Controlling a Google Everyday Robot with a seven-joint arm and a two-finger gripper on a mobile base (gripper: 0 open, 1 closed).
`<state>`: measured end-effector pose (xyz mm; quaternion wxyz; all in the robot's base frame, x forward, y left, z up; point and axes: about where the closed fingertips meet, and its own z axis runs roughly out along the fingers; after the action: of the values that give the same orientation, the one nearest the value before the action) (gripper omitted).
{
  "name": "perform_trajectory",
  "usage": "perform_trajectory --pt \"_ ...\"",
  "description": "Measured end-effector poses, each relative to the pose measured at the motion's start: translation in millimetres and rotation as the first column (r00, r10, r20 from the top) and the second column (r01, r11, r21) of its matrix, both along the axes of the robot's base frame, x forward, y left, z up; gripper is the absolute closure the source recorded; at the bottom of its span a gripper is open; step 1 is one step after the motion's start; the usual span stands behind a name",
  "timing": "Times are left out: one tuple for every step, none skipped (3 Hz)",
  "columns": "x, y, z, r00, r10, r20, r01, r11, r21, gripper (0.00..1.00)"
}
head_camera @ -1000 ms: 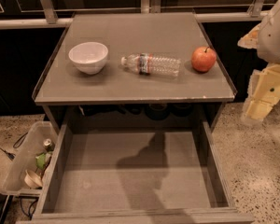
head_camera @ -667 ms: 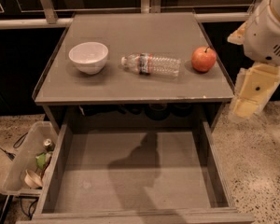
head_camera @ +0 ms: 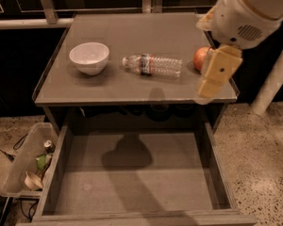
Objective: Place water bottle into top drawer
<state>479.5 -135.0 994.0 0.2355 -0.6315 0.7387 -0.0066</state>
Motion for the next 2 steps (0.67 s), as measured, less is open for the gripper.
perform_trajectory --pt "27.1 15.4 -2.2 0.9994 -0.004 -0.035 0.009 0.990 0.139 0.00" --pt "56.4 19.4 -11.3 0.9971 -0.026 -0.072 0.042 0.970 0.240 0.00"
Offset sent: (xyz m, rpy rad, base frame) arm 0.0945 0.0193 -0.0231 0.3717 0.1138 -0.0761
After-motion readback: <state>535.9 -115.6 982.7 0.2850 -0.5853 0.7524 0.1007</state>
